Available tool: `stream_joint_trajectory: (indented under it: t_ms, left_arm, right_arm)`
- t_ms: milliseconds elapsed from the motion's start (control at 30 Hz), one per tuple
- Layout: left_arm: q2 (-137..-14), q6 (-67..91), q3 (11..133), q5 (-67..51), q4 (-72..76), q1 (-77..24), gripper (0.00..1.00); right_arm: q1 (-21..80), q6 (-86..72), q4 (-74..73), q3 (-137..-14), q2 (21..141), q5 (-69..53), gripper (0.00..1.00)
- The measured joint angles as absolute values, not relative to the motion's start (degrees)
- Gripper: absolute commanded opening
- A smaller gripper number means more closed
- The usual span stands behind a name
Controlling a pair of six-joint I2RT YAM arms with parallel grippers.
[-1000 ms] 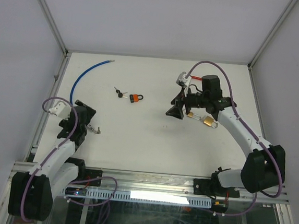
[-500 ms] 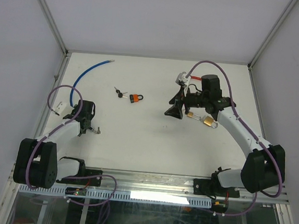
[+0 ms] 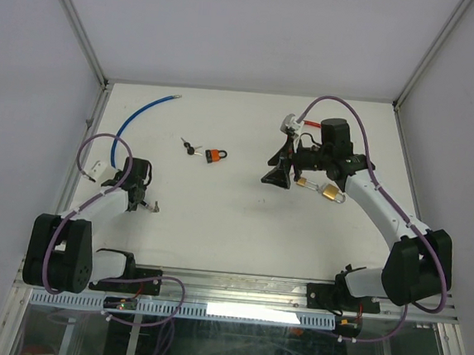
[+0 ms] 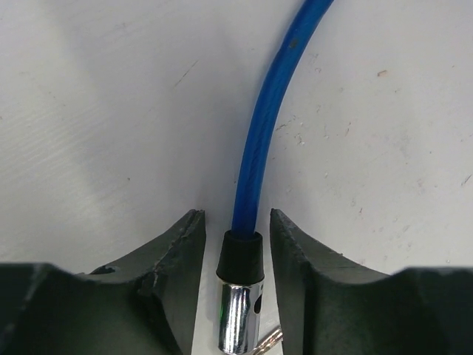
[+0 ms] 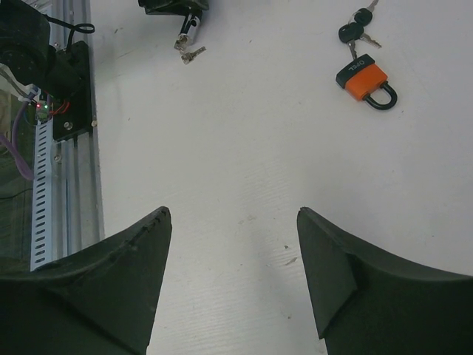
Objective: Lock with the key
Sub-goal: Place the lock at the center of the board, then pick up the lock from the center of the board.
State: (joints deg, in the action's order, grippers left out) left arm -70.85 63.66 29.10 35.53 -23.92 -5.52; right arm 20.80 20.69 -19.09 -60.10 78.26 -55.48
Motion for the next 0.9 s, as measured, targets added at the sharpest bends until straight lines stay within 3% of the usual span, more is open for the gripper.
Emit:
stream_joint_trajectory:
  t_ms: [67, 133, 167, 400, 733, 900]
  left_arm:
    - [-71.61, 63.53, 29.52, 35.59, -23.99, -5.52, 0.29]
    - [-72.03, 63.72, 29.74, 35.68, -24.01, -5.52, 0.04]
    - [-72.18, 64.01, 29.74, 35.73, -23.97, -5.52, 0.0]
    - [-66.65, 65.6, 29.39, 34.46, -24.62, -5.52, 0.0]
    - [-38.3, 59.22, 21.58, 24.25, -20.12, -5.52, 0.0]
    - [-37.67, 54.33, 23.03, 15.57, -16.51, -5.54, 0.0]
  right_arm:
    - [20.8, 20.56, -19.07, -60.1, 78.19, -55.86, 0.71]
    - [20.75, 20.43, -19.07, -60.07, 78.17, -56.07, 0.71]
    - [20.75, 20.43, -19.05, -60.1, 78.17, -56.21, 0.71]
    - [20.71, 20.12, -18.72, -60.07, 78.17, -56.75, 0.71]
    - [20.49, 19.94, -17.96, -59.81, 78.08, -58.3, 0.71]
    - [20.43, 19.99, -17.78, -59.07, 78.0, -59.51, 0.75]
